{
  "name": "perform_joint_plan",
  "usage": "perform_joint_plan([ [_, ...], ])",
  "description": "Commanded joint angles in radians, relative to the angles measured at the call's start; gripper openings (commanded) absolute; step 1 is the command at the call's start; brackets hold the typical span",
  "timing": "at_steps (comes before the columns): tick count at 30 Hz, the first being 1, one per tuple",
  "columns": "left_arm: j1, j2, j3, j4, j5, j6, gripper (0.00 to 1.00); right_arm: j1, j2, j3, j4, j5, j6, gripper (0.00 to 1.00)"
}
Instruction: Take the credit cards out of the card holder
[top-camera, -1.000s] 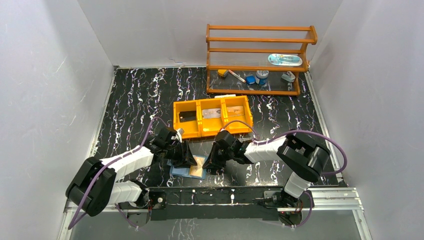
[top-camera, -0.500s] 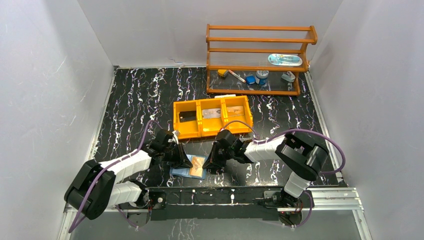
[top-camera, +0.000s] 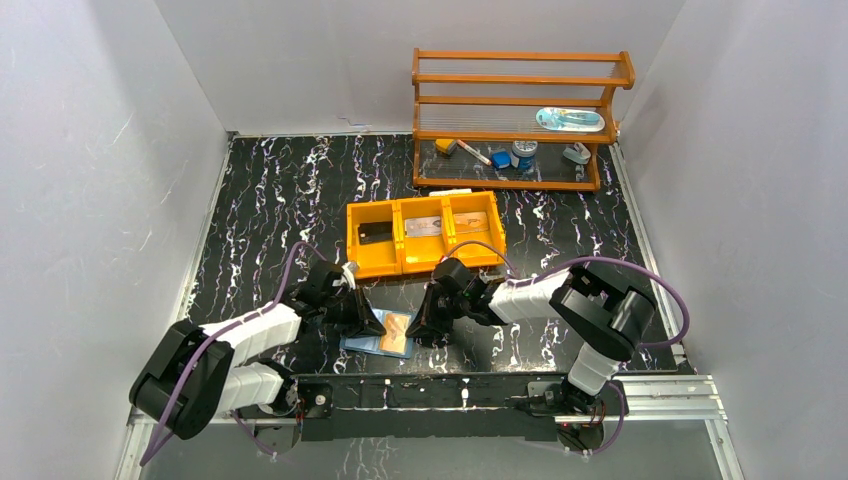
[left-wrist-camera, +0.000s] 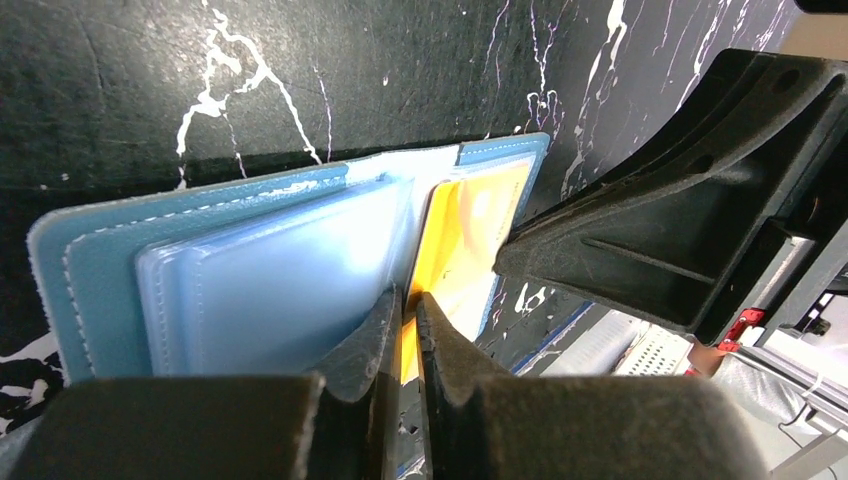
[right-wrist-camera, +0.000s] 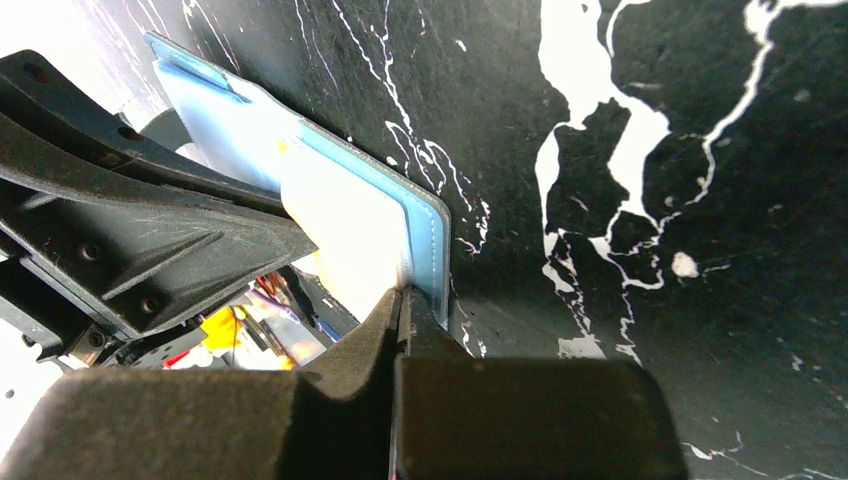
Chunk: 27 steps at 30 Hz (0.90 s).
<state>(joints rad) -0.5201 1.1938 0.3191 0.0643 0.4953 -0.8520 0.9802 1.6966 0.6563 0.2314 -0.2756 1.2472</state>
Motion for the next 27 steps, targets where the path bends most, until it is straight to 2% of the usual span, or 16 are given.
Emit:
perform_joint_plan([
  [1,-0.057,0.026,0.029,0.212,0.275,-0.055,0.06,0.044,0.121,-0.041,-0.149,0.102,-0.057,0.06],
  [3,-0.057,0.025,0.046,0.167,0.262,-0.028,0.0,0.044,0.119,-0.039,-0.149,0.101,-0.058,0.07],
  [6,-0.057,0.005,0.079,0.065,0.202,0.019,0.0,0.044,0.107,-0.037,-0.156,0.108,-0.054,0.09],
  [10,-0.057,-0.06,0.137,-0.137,0.034,0.088,0.0,0.041,0.079,-0.027,-0.202,0.145,-0.053,0.11],
  [12,-0.057,-0.072,0.165,-0.209,-0.033,0.127,0.0,0.04,0.064,-0.025,-0.223,0.16,-0.054,0.18],
  [14,-0.057,-0.071,0.184,-0.243,-0.061,0.158,0.0,0.037,0.053,-0.024,-0.225,0.164,-0.055,0.19],
  [16,-0.057,-0.065,0.189,-0.242,-0.048,0.172,0.0,0.037,0.051,-0.022,-0.212,0.163,-0.061,0.25],
  [20,-0.057,-0.055,0.195,-0.241,-0.038,0.18,0.0,0.035,0.024,0.003,-0.222,0.168,-0.076,0.27],
  [27,-0.057,-0.067,0.222,-0.305,-0.095,0.207,0.0,0.027,0.038,0.013,-0.225,0.164,-0.085,0.1],
])
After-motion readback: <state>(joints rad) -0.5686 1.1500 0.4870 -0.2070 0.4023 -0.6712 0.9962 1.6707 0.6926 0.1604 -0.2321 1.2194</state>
